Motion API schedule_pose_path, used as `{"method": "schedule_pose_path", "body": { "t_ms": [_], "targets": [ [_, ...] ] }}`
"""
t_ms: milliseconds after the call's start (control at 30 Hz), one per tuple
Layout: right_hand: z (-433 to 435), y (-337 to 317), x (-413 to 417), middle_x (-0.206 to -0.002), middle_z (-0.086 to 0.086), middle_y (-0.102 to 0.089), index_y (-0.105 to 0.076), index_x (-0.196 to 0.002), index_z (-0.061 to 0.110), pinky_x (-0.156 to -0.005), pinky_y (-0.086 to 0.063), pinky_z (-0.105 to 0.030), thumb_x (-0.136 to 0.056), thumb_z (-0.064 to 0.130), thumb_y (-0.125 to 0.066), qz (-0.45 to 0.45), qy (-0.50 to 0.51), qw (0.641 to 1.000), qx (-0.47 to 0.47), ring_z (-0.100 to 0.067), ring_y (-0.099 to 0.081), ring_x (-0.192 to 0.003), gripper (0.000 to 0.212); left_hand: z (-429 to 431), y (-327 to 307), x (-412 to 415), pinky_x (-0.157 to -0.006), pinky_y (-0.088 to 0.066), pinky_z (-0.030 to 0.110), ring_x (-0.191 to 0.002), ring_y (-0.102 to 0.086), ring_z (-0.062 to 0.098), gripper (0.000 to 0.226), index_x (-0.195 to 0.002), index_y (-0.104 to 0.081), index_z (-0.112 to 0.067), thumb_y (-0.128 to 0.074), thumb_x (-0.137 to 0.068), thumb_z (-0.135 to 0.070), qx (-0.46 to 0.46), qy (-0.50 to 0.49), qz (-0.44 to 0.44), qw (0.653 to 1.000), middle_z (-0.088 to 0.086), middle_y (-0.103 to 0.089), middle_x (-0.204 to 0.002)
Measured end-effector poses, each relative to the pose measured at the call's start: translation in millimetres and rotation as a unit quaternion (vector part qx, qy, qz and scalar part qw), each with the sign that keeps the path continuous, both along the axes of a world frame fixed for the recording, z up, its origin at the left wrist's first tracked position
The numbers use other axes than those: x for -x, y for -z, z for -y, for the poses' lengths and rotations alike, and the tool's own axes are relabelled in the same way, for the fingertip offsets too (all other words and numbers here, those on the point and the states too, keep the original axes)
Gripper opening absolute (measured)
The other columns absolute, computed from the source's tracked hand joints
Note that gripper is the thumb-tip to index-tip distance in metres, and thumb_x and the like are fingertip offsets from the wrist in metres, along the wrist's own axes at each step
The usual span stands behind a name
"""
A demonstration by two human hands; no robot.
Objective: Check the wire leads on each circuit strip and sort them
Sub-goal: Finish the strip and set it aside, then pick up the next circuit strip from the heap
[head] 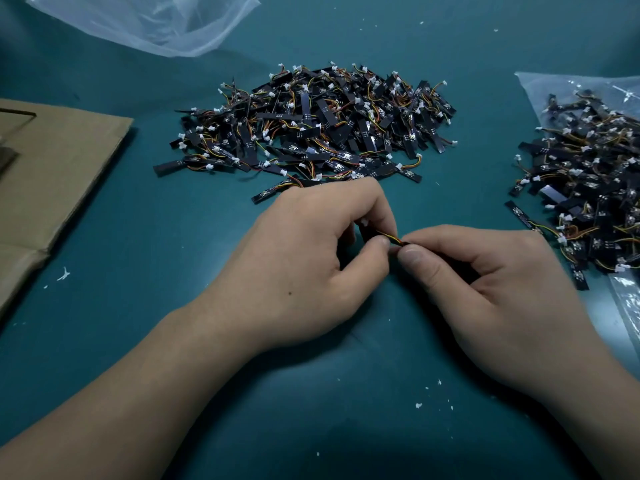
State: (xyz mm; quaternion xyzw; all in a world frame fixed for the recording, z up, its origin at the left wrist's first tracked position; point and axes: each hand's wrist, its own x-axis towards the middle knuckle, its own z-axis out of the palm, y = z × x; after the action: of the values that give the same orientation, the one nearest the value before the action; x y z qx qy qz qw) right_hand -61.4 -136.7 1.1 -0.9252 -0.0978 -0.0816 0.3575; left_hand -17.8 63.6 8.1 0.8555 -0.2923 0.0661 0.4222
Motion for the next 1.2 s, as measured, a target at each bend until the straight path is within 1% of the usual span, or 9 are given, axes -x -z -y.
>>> {"method": "schedule_pose_path", "body": {
  "t_ms": [167, 333, 433, 600, 733, 867, 1033, 1133, 1200],
  "targets": [
    [0.2, 0.8, -0.2, -0.077, 0.017, -0.074, -0.078, -0.096, 0.035, -0.064, -0.054, -0.04, -0.097, 0.042, -0.06, -0.004, 0.0, 1.0, -0.007, -0.009, -0.068, -0.069, 0.02, -0.8, -1.1, -0.2, -0.06, -0.042, 0.02, -0.066, -0.057, 0.011, 0.005, -0.085, -0.066, -0.024, -0.066, -0.086, -0.019, 0.004, 0.001, -0.003, 1.0, -0.019, -0.056, -0.069],
    [0.9, 1.5, -0.9, -0.075, 0.007, -0.072, -0.076, -0.094, 0.03, -0.062, -0.052, -0.04, -0.099, 0.042, -0.057, -0.007, -0.013, 1.0, 0.012, -0.014, -0.065, -0.067, 0.022, -0.6, -1.6, 0.1, -0.06, -0.041, 0.018, -0.067, -0.057, 0.012, 0.005, -0.084, -0.066, -0.023, -0.066, -0.086, -0.018, 0.0, 0.001, -0.003, 1.0, -0.018, -0.056, -0.069],
    [0.2, 0.9, -0.1, -0.074, 0.011, -0.072, -0.076, -0.093, 0.032, -0.063, -0.053, -0.041, -0.097, 0.043, -0.058, -0.008, -0.005, 1.0, 0.007, -0.012, -0.065, -0.068, 0.022, -0.4, -1.5, 0.4, -0.06, -0.043, 0.021, -0.067, -0.058, 0.012, 0.005, -0.084, -0.066, -0.023, -0.066, -0.086, -0.019, 0.001, 0.003, -0.006, 1.0, -0.016, -0.057, -0.069],
    [-1.4, -1.3, 0.2, -0.074, 0.016, -0.072, -0.077, -0.092, 0.034, -0.065, -0.053, -0.042, -0.095, 0.044, -0.059, -0.017, -0.002, 1.0, 0.007, -0.01, -0.067, -0.07, 0.02, -1.3, -1.9, -0.4, -0.06, -0.039, 0.015, -0.066, -0.056, 0.008, 0.006, -0.083, -0.066, -0.022, -0.067, -0.085, -0.016, -0.003, 0.007, -0.011, 1.0, -0.019, -0.056, -0.068],
    [-0.4, -1.2, 0.6, -0.067, 0.01, -0.068, -0.073, -0.086, 0.033, -0.062, -0.052, -0.042, -0.094, 0.046, -0.058, -0.022, 0.003, 1.0, 0.012, -0.013, -0.062, -0.062, 0.021, -0.8, -1.4, -0.1, -0.059, -0.041, 0.017, -0.067, -0.058, 0.011, 0.006, -0.084, -0.066, -0.024, -0.067, -0.086, -0.018, -0.004, 0.009, -0.019, 1.0, -0.017, -0.058, -0.068],
    [-0.4, -3.1, 0.8, -0.068, 0.009, -0.067, -0.074, -0.086, 0.033, -0.06, -0.051, -0.042, -0.095, 0.048, -0.057, -0.03, -0.009, 0.999, 0.022, -0.014, -0.061, -0.063, 0.024, -1.0, -0.5, 0.3, -0.059, -0.041, 0.019, -0.067, -0.057, 0.008, 0.006, -0.083, -0.065, -0.026, -0.065, -0.085, -0.021, -0.016, 0.008, -0.018, 1.0, -0.016, -0.058, -0.068],
    [-1.5, -4.2, 2.4, -0.065, 0.006, -0.066, -0.072, -0.082, 0.032, -0.059, -0.051, -0.041, -0.094, 0.047, -0.059, -0.034, 0.003, 0.999, -0.011, -0.015, -0.059, -0.058, 0.023, -0.1, -1.1, 1.1, -0.057, -0.042, 0.021, -0.063, -0.057, 0.012, 0.005, -0.083, -0.065, -0.025, -0.065, -0.086, -0.021, 0.005, 0.004, -0.024, 1.0, -0.016, -0.057, -0.066],
    [-2.0, -7.0, 2.9, -0.062, 0.001, -0.062, -0.071, -0.079, 0.028, -0.057, -0.049, -0.042, -0.093, 0.051, -0.052, -0.037, -0.014, 0.999, -0.023, -0.018, -0.057, -0.056, 0.033, -0.2, -1.8, 1.9, -0.059, -0.045, 0.027, -0.063, -0.058, 0.016, 0.004, -0.085, -0.066, -0.024, -0.065, -0.087, -0.021, 0.011, 0.007, -0.024, 1.0, -0.012, -0.06, -0.068],
    [-0.6, -7.8, 2.6, -0.058, -0.003, -0.054, -0.064, -0.07, 0.018, -0.055, -0.046, -0.044, -0.093, 0.05, -0.048, -0.041, -0.033, 0.999, -0.014, -0.02, -0.052, -0.054, 0.043, -0.3, -1.9, 2.2, -0.06, -0.046, 0.029, -0.064, -0.059, 0.017, 0.004, -0.085, -0.067, -0.024, -0.065, -0.087, -0.021, 0.012, 0.011, -0.024, 1.0, -0.012, -0.061, -0.068]
  ]
}}
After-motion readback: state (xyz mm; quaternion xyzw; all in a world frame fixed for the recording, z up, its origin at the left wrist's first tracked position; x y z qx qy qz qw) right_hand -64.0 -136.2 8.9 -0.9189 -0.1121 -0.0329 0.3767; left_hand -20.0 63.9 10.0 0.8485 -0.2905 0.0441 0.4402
